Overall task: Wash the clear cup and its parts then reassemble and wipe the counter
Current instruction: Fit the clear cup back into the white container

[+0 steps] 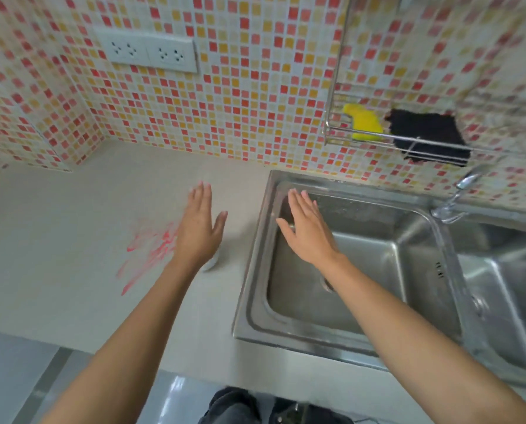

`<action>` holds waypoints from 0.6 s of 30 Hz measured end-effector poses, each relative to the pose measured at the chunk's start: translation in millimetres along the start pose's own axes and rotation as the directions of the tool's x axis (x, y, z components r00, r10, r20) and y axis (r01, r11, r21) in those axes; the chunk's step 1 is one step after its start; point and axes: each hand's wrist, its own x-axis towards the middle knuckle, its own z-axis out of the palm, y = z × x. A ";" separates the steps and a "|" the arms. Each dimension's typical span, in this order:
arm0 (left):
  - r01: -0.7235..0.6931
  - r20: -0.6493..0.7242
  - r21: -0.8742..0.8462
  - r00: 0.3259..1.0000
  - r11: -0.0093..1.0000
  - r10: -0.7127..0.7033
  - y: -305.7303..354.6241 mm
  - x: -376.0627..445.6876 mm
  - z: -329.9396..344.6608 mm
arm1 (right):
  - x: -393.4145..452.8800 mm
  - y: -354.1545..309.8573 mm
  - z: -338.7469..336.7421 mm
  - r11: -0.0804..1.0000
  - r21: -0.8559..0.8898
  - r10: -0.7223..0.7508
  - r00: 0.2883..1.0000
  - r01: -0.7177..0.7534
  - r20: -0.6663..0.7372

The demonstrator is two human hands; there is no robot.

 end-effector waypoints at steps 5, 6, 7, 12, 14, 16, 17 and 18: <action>-0.253 0.057 0.071 0.967 0.965 0.249 97.1 20.6 47.2 | -25.5 70.1 -63.0 0.993 -0.032 0.105 0.986 -0.110 -0.130; -0.292 0.043 0.075 0.956 0.954 0.289 117.5 25.4 53.6 | -29.1 79.7 -77.5 0.993 -0.022 0.108 0.980 -0.114 -0.168; -0.327 0.024 0.081 0.945 0.942 0.326 136.5 30.6 59.4 | -31.5 87.5 -91.8 0.994 -0.007 0.103 0.972 -0.107 -0.210; -0.415 -0.074 0.143 0.901 0.899 0.428 218.1 64.6 73.4 | -24.0 109.5 -158.1 0.998 -0.003 -0.054 0.837 0.062 -0.545; -0.430 -0.094 0.176 0.888 0.886 0.450 242.1 81.0 72.8 | -9.7 114.0 -183.5 0.998 0.003 -0.054 0.813 0.068 -0.580; -0.421 -0.088 0.222 0.890 0.880 0.448 257.5 96.5 73.1 | 9.3 118.8 -204.7 1.000 0.016 0.003 0.837 0.007 -0.547; -0.409 -0.079 0.244 0.895 0.879 0.438 261.8 102.8 74.5 | 21.2 123.2 -211.9 0.999 0.011 0.042 0.862 -0.042 -0.505; -0.393 -0.073 0.267 0.902 0.880 0.425 264.7 107.4 76.0 | 33.9 128.0 -217.5 0.995 0.003 0.093 0.890 -0.102 -0.446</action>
